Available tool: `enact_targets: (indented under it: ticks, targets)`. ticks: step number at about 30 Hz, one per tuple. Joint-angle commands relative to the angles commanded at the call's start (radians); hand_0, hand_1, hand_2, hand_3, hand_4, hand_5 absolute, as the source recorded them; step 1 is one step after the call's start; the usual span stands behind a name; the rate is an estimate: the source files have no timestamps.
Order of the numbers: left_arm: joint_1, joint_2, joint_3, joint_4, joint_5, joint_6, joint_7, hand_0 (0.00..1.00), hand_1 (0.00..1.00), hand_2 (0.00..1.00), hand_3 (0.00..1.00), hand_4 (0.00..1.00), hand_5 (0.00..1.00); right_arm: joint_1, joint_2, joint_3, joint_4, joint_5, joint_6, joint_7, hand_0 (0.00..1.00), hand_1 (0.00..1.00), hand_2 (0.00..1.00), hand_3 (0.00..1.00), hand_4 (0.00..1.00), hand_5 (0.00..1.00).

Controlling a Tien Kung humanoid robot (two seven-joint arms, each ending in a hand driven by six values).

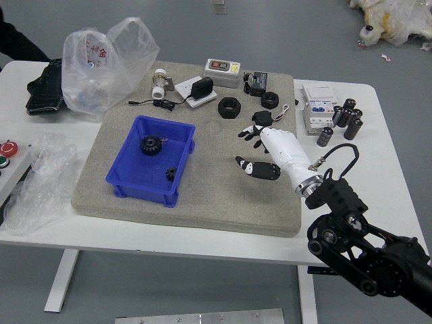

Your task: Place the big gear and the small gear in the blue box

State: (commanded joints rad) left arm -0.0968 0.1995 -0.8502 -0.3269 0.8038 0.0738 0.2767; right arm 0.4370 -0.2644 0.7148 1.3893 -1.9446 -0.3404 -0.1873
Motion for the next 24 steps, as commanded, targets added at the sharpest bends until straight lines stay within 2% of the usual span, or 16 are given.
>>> enact_targets:
  ticks: [4,5,10,11,16,17,22,23,24]
  targets:
    - [-0.001,0.0,-0.01,-0.001,0.012,-0.002,0.006,0.643,0.665,0.636,0.688,0.683,0.162,0.094,0.044,-0.082,-0.023,0.019,0.023,-0.012,0.379,0.489,0.583,0.598,0.673,0.279]
    - [-0.003,0.001,-0.011,-0.001,0.015,-0.003,0.006,0.643,0.665,0.635,0.687,0.683,0.162,0.122,0.057,-0.106,-0.036,0.02,0.031,-0.017,0.402,0.521,0.582,0.589,0.688,0.281]
    - [-0.008,0.003,-0.014,-0.001,0.02,-0.004,0.008,0.643,0.665,0.635,0.687,0.683,0.162,0.251,0.109,-0.221,-0.111,0.015,0.079,-0.038,0.402,0.521,0.582,0.589,0.688,0.281]
    - [-0.009,0.003,-0.014,-0.002,0.021,-0.004,0.009,0.643,0.665,0.635,0.687,0.683,0.162,0.272,0.114,-0.24,-0.122,0.013,0.087,-0.042,0.448,0.575,0.623,0.613,0.705,0.293]
    - [-0.007,0.005,-0.025,-0.003,0.033,-0.005,0.016,0.643,0.665,0.635,0.687,0.683,0.162,0.382,0.147,-0.337,-0.176,0.014,0.131,-0.057,0.448,0.575,0.623,0.613,0.705,0.293]
    - [-0.007,0.005,-0.025,-0.003,0.034,-0.005,0.017,0.643,0.665,0.635,0.688,0.683,0.161,0.398,0.153,-0.351,-0.184,0.015,0.138,-0.06,0.596,0.688,0.687,0.671,0.697,0.274]
    - [-0.01,0.005,-0.028,-0.004,0.039,-0.006,0.018,0.643,0.665,0.635,0.688,0.683,0.161,0.494,0.188,-0.416,-0.225,0.026,0.174,-0.07,0.596,0.688,0.687,0.671,0.697,0.274]
    - [-0.011,0.005,-0.028,-0.004,0.04,-0.006,0.018,0.643,0.665,0.635,0.688,0.684,0.161,0.508,0.194,-0.425,-0.232,0.03,0.179,-0.072,0.808,0.778,0.783,0.739,0.689,0.263]
    - [-0.011,0.006,-0.028,-0.004,0.04,-0.006,0.018,0.643,0.665,0.635,0.688,0.684,0.161,0.524,0.201,-0.436,-0.241,0.036,0.187,-0.074,0.808,0.778,0.783,0.739,0.689,0.263]
